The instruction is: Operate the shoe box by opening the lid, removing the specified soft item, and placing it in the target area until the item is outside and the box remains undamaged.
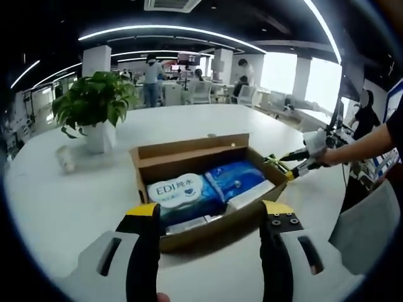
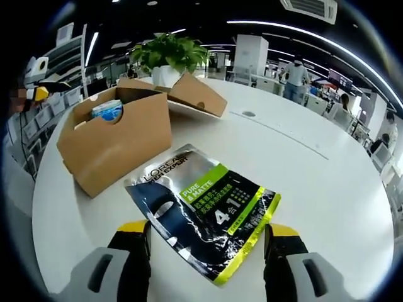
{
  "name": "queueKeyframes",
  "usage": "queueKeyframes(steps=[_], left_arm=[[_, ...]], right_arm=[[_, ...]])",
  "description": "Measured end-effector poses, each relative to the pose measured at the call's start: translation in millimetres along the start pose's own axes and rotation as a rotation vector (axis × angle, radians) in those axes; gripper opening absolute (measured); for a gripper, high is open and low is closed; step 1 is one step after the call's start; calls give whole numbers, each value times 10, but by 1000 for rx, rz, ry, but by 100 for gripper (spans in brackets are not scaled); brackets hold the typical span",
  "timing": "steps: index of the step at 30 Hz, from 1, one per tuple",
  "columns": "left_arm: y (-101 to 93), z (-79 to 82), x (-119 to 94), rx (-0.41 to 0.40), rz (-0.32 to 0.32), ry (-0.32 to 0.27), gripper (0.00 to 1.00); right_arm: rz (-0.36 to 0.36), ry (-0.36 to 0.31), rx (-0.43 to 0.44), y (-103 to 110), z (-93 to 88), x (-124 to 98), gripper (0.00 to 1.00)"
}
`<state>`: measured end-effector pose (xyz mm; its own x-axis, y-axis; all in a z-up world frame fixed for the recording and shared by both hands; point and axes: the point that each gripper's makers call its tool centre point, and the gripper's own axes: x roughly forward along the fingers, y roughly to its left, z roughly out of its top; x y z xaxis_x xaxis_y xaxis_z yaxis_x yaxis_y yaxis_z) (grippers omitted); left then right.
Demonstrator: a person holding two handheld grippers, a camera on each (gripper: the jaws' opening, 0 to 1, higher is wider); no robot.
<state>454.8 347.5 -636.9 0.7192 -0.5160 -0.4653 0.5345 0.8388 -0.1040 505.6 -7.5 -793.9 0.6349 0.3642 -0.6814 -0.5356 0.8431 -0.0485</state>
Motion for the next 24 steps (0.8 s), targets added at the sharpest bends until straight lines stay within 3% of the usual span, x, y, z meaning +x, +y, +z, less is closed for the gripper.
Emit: queueKeyframes(steps=[17, 24], left_arm=[[112, 5, 83, 67, -26, 39, 65], [130, 49, 157, 131, -57, 63, 67]], right_arm=[[21, -24, -26, -8, 138, -279, 74], [32, -54, -60, 38, 325, -410, 76]])
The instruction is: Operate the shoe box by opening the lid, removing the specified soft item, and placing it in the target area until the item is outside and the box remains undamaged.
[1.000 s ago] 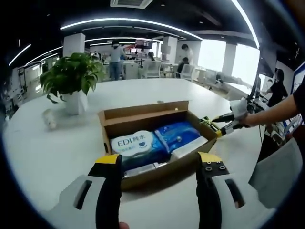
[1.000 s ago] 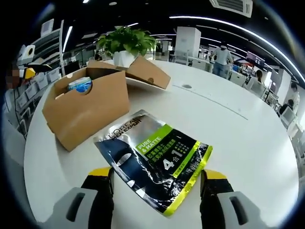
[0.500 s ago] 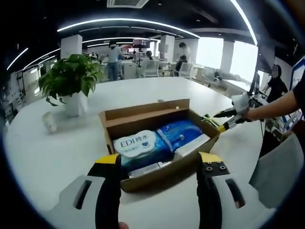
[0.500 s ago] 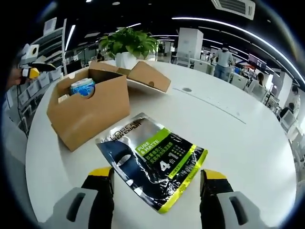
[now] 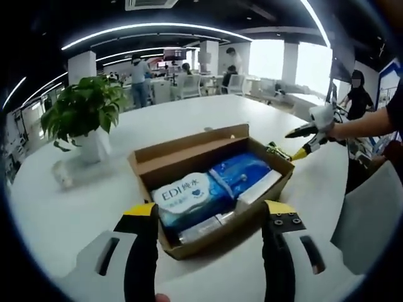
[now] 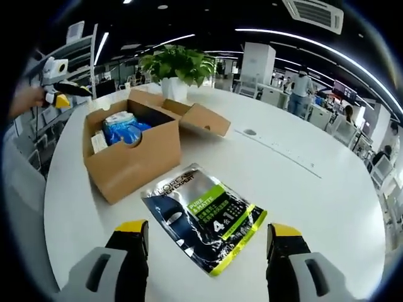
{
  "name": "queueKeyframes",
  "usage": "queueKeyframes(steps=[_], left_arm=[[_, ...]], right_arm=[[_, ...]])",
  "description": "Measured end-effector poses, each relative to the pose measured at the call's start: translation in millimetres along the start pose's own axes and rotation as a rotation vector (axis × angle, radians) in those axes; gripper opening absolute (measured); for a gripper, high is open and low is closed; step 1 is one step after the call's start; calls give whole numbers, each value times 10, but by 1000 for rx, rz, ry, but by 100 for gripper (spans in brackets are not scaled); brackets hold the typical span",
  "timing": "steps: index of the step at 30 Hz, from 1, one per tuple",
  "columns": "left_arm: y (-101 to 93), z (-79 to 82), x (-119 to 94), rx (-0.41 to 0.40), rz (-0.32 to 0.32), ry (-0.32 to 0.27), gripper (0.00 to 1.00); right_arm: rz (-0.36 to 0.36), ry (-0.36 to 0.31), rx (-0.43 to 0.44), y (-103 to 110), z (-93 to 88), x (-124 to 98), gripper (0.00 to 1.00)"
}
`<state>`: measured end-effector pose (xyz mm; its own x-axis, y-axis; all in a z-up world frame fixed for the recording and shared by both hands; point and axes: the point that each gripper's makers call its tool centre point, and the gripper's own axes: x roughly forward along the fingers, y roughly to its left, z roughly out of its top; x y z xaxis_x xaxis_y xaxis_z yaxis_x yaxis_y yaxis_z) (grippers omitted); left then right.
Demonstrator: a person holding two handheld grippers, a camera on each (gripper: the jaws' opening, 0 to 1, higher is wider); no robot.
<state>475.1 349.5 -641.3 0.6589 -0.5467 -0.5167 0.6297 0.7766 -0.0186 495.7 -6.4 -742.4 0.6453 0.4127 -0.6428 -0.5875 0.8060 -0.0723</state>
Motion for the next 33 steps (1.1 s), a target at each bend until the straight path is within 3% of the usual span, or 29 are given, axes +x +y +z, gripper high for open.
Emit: queueKeyframes(steps=[2, 4, 12, 20, 33], left_arm=[[4, 26, 24, 18, -11, 2, 68], [8, 43, 47, 30, -19, 6, 68], [47, 158, 153, 64, -45, 14, 68], [78, 207, 234, 130, -81, 44, 69], [171, 136, 373, 219, -133, 122, 71]], right_arm=[[5, 3, -6, 32, 65, -24, 76], [29, -38, 58, 125, 221, -55, 76], [68, -96, 6, 347, 684, -98, 77], [108, -107, -31, 493, 890, -56, 77], [171, -138, -96, 674, 1245, 52, 78]])
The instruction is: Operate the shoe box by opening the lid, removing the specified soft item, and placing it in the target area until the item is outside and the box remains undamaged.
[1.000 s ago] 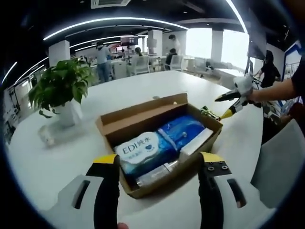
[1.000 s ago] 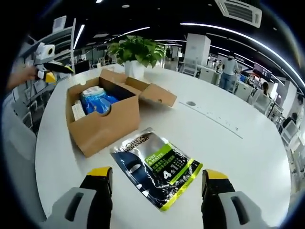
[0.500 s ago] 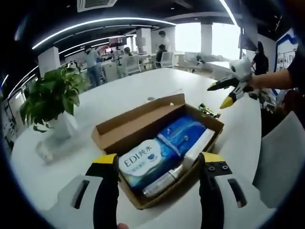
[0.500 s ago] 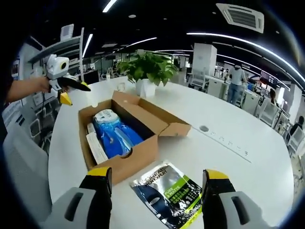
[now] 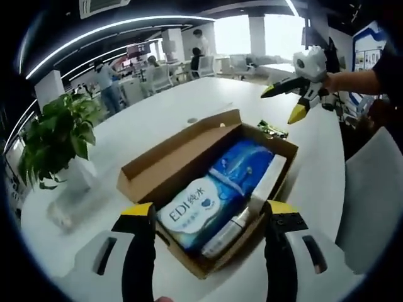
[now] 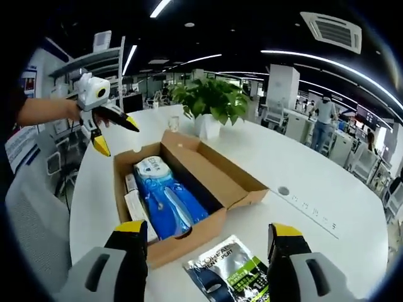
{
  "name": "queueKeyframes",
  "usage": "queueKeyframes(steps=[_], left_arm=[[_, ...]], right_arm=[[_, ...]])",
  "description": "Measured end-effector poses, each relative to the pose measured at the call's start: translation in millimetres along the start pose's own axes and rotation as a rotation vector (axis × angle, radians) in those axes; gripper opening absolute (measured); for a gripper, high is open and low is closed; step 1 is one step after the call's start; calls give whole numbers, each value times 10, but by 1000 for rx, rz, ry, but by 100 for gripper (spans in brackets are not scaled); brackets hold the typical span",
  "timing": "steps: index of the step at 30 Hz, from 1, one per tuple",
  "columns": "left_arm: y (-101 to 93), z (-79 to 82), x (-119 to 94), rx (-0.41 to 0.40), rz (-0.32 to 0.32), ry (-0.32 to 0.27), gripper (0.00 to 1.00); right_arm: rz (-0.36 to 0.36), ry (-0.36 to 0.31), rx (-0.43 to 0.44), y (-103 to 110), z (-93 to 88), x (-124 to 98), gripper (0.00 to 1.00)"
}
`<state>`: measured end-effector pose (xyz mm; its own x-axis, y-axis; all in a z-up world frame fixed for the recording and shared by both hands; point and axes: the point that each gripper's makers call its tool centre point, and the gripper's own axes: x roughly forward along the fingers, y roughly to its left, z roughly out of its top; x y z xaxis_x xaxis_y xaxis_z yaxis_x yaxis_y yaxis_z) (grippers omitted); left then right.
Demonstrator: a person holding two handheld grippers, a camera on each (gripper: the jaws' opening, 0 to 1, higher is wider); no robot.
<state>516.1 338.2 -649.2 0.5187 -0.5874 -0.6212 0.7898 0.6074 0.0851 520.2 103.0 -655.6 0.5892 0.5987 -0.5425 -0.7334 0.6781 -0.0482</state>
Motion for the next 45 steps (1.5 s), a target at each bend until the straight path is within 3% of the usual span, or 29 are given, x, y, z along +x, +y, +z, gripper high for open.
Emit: queueKeyframes(steps=[9, 18, 35, 45], left_arm=[[37, 3, 92, 52, -30, 41, 70], [44, -71, 205, 129, -73, 99, 70], [75, -205, 438, 361, -163, 223, 67], [112, -320, 611, 442, -222, 301, 66]], right_arm=[[75, -30, -16, 246, 273, 174, 77], [139, -14, -88, 487, 369, 360, 76], [235, 36, -184, 759, 393, 764, 68], [274, 77, -202, 866, 312, 975, 67]])
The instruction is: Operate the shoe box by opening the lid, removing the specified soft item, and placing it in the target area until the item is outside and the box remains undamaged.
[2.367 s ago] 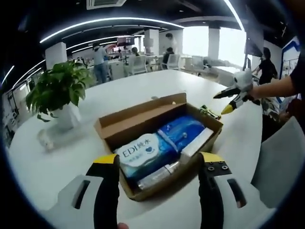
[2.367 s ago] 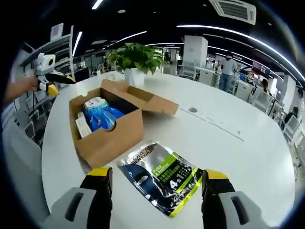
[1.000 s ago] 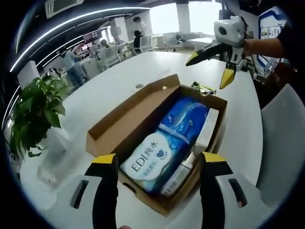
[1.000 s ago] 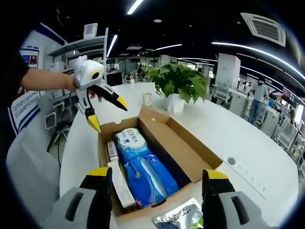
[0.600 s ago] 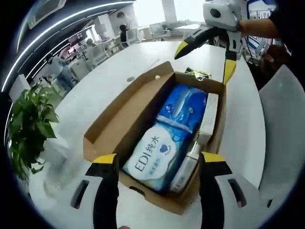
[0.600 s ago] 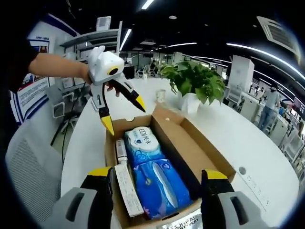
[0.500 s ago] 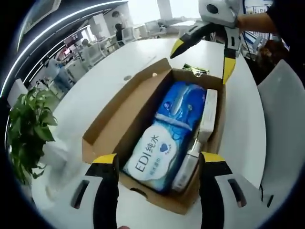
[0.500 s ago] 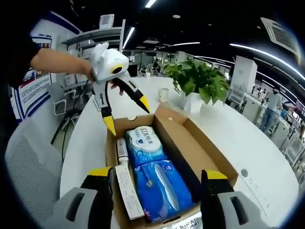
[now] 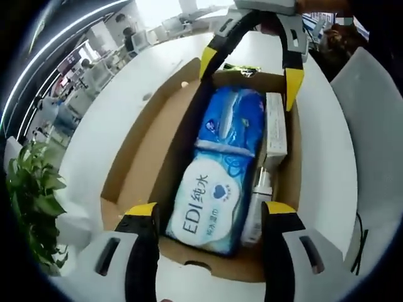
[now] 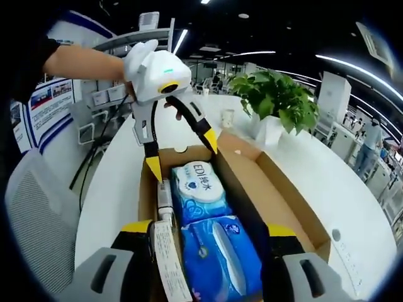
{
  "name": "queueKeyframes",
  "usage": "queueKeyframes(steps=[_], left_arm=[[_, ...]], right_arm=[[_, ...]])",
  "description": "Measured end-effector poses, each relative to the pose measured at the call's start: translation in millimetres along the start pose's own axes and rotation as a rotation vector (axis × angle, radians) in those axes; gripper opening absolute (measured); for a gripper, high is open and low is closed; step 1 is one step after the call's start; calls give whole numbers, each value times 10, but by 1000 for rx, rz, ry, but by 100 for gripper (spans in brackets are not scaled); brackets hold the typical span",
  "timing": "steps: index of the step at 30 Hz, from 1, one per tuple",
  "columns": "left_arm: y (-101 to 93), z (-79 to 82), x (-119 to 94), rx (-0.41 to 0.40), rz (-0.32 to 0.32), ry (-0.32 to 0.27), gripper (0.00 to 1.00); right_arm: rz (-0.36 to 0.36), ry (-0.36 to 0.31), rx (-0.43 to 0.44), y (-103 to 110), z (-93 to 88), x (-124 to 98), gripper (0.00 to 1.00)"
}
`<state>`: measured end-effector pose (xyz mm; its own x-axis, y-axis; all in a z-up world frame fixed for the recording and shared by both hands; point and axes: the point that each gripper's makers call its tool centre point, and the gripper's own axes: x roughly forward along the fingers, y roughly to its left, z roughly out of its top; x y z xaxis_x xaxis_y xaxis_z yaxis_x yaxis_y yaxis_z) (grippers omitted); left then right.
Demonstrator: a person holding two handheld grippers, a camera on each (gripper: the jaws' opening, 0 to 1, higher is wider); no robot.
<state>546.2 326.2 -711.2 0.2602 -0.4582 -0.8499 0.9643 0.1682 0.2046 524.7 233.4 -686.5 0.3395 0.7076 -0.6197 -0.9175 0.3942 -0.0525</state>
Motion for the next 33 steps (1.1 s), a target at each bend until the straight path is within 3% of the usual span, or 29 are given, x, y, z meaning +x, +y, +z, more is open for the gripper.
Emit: queueKeyframes(steps=[15, 23, 33], left_arm=[[50, -235, 268, 127, -91, 112, 57], [24, -277, 379, 168, -129, 132, 57], [14, -316, 468, 179, -159, 143, 59]], right_arm=[[36, 32, 8, 8, -55, 376, 57], [52, 20, 16, 13, -29, 562, 53], [98, 61, -35, 70, -59, 794, 53]])
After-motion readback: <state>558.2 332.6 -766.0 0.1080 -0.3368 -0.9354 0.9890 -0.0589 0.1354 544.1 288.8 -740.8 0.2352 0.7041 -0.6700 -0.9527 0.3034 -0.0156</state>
